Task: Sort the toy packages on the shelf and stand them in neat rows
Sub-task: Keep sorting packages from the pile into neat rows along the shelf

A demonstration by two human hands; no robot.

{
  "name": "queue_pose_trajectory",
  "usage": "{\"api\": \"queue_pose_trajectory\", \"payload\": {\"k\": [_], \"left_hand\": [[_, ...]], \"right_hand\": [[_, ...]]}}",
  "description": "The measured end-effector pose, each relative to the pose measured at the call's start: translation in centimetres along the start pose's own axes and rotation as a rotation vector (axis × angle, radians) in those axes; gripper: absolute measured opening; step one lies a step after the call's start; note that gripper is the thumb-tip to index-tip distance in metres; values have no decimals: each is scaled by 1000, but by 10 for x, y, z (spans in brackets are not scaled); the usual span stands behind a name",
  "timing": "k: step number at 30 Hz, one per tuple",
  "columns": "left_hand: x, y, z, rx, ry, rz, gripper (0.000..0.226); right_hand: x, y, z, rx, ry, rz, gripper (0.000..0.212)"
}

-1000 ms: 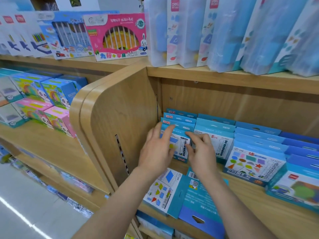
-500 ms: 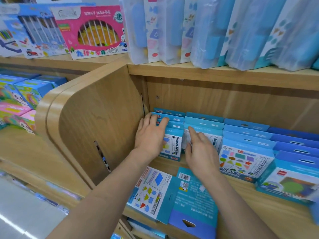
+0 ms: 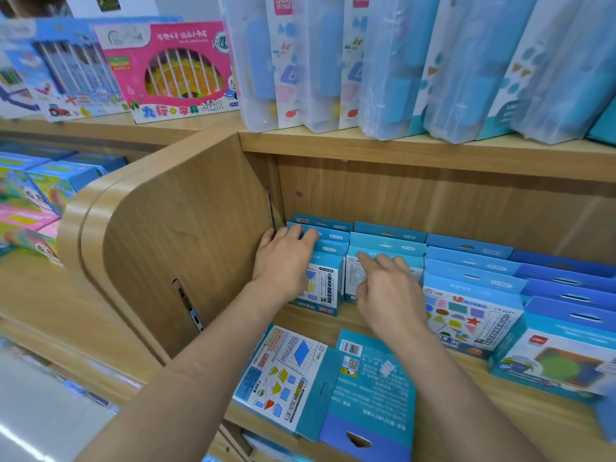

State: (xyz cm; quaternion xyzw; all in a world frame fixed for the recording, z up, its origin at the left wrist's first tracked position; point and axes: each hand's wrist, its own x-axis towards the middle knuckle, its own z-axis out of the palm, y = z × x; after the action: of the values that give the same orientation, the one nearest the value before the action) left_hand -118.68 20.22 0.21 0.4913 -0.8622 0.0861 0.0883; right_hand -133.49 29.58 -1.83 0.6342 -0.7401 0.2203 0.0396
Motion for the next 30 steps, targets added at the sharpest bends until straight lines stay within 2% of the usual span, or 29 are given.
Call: {"api": "queue_pose_trajectory", "payload": {"k": [8, 13, 17, 20, 24, 30], "left_hand": [[1, 1, -4, 41, -24, 33, 72], [-1, 0, -3, 42, -20, 43, 70], [-4, 4, -4, 41, -31, 19, 75], [-9, 10, -3, 43, 2, 25, 78], [-9, 15, 2, 27, 7, 34, 79], [-14, 6, 0, -158, 32, 85, 85]], "right_hand": [[4, 3, -6, 2, -47, -33, 53], [9, -1, -17, 1, -50, -46, 45], [23, -8, -26, -78, 24, -200, 48], [31, -12, -22, -96, -73, -308, 53], [34, -11, -15, -137, -136, -325, 58], [33, -11, -16, -121, -108, -341, 63]]}}
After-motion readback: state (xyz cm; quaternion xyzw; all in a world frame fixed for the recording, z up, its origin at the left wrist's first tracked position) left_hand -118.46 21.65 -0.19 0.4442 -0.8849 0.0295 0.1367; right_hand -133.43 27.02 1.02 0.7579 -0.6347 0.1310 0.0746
